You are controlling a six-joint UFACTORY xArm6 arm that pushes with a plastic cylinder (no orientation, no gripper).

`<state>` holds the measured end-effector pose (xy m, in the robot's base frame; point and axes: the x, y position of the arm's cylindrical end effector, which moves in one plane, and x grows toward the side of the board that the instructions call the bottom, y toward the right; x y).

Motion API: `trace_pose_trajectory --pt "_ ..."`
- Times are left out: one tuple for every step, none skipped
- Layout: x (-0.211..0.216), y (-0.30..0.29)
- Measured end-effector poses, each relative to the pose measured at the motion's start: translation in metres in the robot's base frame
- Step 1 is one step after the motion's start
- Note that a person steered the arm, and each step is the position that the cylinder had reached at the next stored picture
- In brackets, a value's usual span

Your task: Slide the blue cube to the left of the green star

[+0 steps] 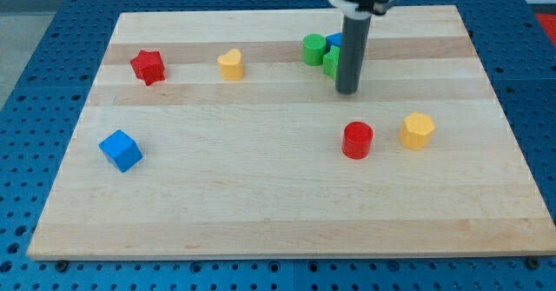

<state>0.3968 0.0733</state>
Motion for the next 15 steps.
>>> trace_pose_trajectory --pt "0.011 -0.058" --pt "-0.002 -0.120" --pt "0.006 -0.205" --pt "0.049 -0.270" --pt "0.099 -0.279" --pt "0.114 -0.257" --pt "0.069 -0.282" --pt "0.012 -0.304" --pt "0.008 -0.374" --pt "0.009 -0.378" --pt "0.015 -0.378" --pt "0.050 -0.378" --pt "0.075 -0.378" --pt "0.091 -0.378" --pt "0.110 -0.378"
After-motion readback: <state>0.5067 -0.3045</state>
